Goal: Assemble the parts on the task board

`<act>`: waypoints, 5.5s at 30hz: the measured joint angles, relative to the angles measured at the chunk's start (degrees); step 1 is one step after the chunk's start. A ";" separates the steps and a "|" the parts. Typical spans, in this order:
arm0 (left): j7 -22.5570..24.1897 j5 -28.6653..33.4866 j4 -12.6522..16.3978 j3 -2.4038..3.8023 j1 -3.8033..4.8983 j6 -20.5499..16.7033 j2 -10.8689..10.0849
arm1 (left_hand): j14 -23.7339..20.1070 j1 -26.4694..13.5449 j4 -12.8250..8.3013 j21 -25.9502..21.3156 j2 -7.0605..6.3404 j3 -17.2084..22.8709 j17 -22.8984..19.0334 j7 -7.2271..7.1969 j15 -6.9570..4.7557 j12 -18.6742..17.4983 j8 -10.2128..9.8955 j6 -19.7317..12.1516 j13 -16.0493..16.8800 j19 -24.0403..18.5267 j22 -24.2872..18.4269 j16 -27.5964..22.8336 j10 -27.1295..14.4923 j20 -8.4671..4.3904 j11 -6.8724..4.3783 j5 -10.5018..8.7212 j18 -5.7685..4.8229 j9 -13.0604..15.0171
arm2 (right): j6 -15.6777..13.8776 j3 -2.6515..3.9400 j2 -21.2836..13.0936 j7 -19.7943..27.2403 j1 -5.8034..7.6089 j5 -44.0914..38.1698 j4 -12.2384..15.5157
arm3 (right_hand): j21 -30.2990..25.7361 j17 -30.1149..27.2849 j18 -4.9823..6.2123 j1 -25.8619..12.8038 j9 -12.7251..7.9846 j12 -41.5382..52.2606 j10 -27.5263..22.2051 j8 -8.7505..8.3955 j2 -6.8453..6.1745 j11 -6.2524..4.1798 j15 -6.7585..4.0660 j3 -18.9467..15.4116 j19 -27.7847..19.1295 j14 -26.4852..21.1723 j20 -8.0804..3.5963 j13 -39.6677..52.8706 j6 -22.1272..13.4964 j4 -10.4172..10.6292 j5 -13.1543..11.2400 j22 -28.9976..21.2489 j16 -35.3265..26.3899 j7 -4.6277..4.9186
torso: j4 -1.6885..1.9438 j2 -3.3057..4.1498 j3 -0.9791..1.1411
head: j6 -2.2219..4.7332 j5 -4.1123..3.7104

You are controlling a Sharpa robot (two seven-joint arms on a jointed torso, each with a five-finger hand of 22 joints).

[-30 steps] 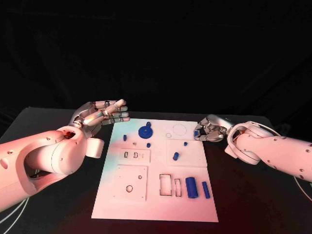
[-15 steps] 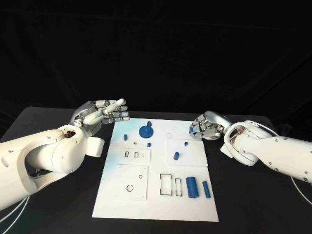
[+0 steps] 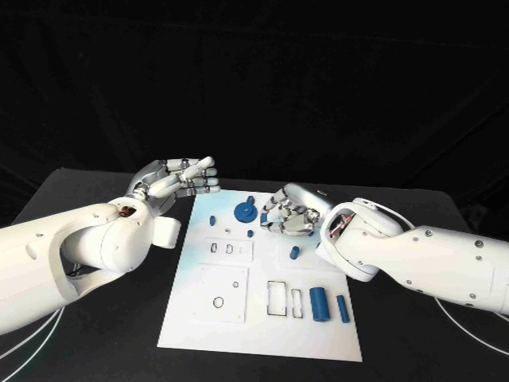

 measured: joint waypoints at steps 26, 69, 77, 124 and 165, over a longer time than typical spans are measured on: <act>-0.11 0.04 -0.24 -0.02 -0.01 0.12 0.60 | 0.00 0.23 0.00 0.00 0.23 0.00 0.03 0.00 0.00 0.00 0.00 0.00 0.00 0.00 0.01 0.00 0.00 0.00 0.00 0.00 0.01 0.00 | 1.17 -1.36 9.56 -7.90 -3.82 -11.58 -2.27 | 0.32 -0.02 0.00 -0.15 0.01 0.00 0.00 0.04 0.12 0.00 0.00 -0.03 0.00 0.00 0.01 -0.02 -0.79 0.02 -0.41 -0.02 0.00 0.23 | -0.05 0.08 0.04 | -1.38 1.97; -0.33 0.06 -0.40 -0.02 -0.01 0.36 0.51 | 0.00 0.23 0.00 0.00 0.23 0.00 0.01 0.00 0.00 0.00 0.00 0.00 0.00 0.00 -0.02 0.00 0.00 0.00 0.00 0.00 0.01 0.00 | 3.97 -1.34 10.35 -11.04 -4.14 -16.00 -3.07 | -1.72 -0.04 0.00 -3.92 0.33 -4.34 -4.03 -2.56 -3.19 2.37 1.06 -1.31 0.00 0.20 0.45 -3.86 -6.25 0.80 -1.62 0.01 -0.35 2.36 | -0.04 0.02 0.01 | -1.39 1.69; -0.41 0.06 -0.43 -0.02 -0.01 0.43 0.48 | 0.00 0.34 -0.16 0.00 0.34 0.16 0.04 0.00 0.00 0.00 0.00 0.00 0.00 0.00 -0.03 0.00 0.00 0.00 0.00 0.00 0.01 0.00 | 3.80 -1.42 10.37 -11.10 -4.20 -16.00 -3.07 | -2.54 -0.04 -0.01 -5.13 -0.15 -4.74 -4.62 -3.32 -4.40 2.97 1.47 -2.92 0.00 0.20 1.27 -4.63 -8.29 2.07 -7.45 0.00 -0.66 2.82 | -0.04 0.02 -0.01 | -1.41 1.53; -52.17 -56.85 -15.23 -0.98 5.78 29.37 15.08 | 24.26 -8.78 7.77 58.88 3.80 -13.31 65.42 -8.81 -11.59 56.65 15.15 7.33 53.60 28.68 57.22 68.07 16.25 -13.33 -10.35 0.00 -4.94 15.90 | -1.14 -0.57 -16.29 4.58 3.52 22.33 10.64 | -5.73 -0.01 -0.01 3.09 -1.39 -4.29 -5.22 -0.53 -1.90 2.76 2.15 -12.20 -0.73 0.10 1.76 -5.50 -7.66 6.95 -3.94 0.01 -2.24 2.41 | -1.09 -3.92 1.65 | -3.29 4.06; -59.46 -62.43 -21.59 -3.61 5.74 39.06 22.93 | 24.26 -11.48 7.92 61.14 3.31 -14.40 65.83 -9.01 -11.99 59.04 18.53 5.11 55.90 29.18 60.64 67.57 16.99 -13.42 -10.64 0.00 -4.93 20.78 | -1.14 -0.58 -15.24 2.46 3.42 22.17 9.48 | -6.31 -0.03 0.00 2.49 -1.51 -4.29 -5.42 -0.31 -1.76 2.56 1.95 -12.51 -0.93 0.31 1.55 -5.90 -7.66 6.65 -2.53 -0.01 -2.68 2.41 | -1.47 -3.54 1.37 | -4.55 4.59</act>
